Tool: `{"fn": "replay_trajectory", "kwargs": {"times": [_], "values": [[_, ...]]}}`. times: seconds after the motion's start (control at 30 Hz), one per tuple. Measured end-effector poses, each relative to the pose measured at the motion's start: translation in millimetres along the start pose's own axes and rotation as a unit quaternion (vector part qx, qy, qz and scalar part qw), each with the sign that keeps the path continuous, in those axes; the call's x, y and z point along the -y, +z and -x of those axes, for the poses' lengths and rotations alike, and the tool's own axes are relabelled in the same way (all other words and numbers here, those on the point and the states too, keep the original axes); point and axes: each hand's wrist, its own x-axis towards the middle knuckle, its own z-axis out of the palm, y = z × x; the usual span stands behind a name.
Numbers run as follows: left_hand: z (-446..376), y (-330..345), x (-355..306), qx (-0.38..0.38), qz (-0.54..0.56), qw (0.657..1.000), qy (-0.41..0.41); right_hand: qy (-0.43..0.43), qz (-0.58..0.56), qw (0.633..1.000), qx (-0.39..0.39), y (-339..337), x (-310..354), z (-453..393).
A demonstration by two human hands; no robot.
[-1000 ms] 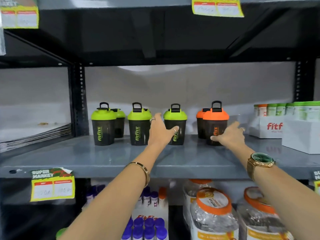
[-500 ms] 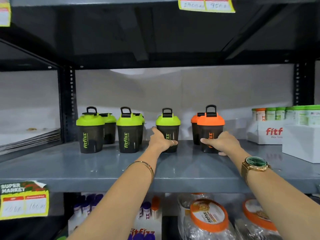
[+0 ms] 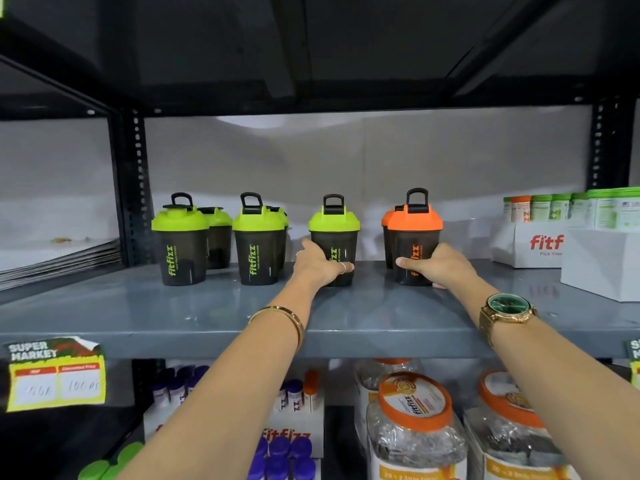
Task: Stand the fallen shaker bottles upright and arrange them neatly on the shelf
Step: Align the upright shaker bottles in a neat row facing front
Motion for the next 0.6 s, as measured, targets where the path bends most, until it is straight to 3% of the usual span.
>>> {"fn": "replay_trajectory", "kwargs": {"times": [0.6], "values": [[13.7, -3.8, -0.3, 0.003, 0.001, 1.0, 0.015, 0.034, -0.027, 0.999, -0.01, -0.8, -2.1, 4.3]]}}
